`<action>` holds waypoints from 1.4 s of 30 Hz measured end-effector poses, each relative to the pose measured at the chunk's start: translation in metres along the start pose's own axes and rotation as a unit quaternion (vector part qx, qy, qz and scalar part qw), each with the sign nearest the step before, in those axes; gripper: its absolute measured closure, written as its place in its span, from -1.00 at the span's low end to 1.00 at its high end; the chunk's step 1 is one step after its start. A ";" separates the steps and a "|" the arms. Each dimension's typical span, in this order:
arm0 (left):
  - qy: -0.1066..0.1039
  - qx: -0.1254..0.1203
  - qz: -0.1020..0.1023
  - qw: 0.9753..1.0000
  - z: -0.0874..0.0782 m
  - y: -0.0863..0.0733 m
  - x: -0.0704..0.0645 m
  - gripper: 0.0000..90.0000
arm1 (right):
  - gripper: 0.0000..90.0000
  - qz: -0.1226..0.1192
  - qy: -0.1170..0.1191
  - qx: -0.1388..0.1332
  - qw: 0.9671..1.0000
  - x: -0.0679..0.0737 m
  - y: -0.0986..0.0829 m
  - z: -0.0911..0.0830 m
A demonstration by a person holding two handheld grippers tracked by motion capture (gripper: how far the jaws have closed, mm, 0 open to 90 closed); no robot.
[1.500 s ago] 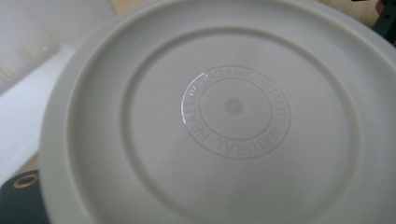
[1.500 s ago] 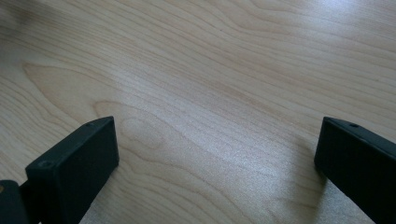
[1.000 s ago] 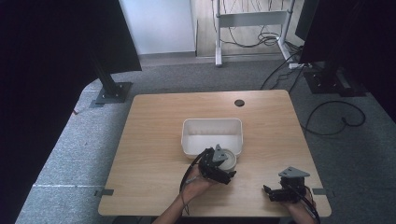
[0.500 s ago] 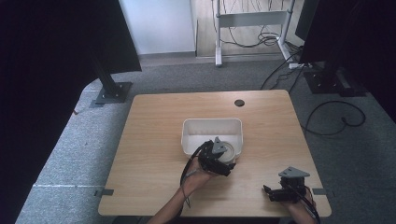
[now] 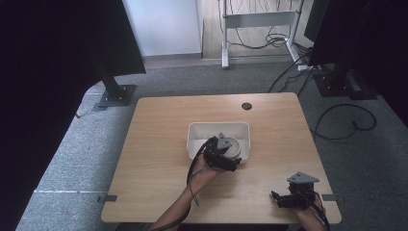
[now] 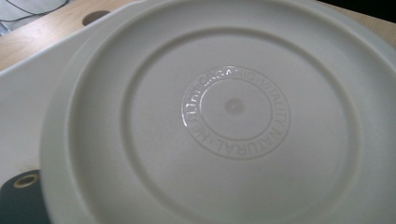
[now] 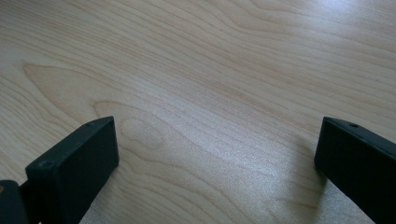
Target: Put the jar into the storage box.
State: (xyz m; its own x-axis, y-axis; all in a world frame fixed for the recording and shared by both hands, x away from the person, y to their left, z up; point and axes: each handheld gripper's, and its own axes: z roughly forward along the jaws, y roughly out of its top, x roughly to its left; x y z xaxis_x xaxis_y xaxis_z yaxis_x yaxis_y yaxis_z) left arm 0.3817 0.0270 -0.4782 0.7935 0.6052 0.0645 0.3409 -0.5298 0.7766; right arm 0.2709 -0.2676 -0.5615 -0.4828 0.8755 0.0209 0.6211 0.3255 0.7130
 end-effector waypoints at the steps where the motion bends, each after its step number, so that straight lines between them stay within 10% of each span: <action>1: 0.003 -0.001 -0.004 1.000 0.002 0.001 0.002 -0.78 | -1.00 0.000 0.000 0.000 1.000 0.000 0.000 0.000; 25: 0.067 -0.003 -0.038 0.997 0.032 -0.004 0.026 -0.78 | -1.00 -0.002 0.001 0.000 1.000 0.000 0.000 0.000; 42: 0.075 0.021 -0.055 0.995 0.054 -0.017 0.028 -0.78 | -1.00 -0.001 0.001 0.000 1.000 0.000 0.000 0.000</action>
State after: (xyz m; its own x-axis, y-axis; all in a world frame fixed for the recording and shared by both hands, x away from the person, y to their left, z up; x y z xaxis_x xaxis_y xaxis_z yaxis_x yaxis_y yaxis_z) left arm 0.4250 0.0206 -0.5233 0.6674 0.7408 0.0767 0.4446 -0.4789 0.7569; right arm 0.2708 -0.2679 -0.5614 -0.4855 0.8740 0.0198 0.6194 0.3280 0.7133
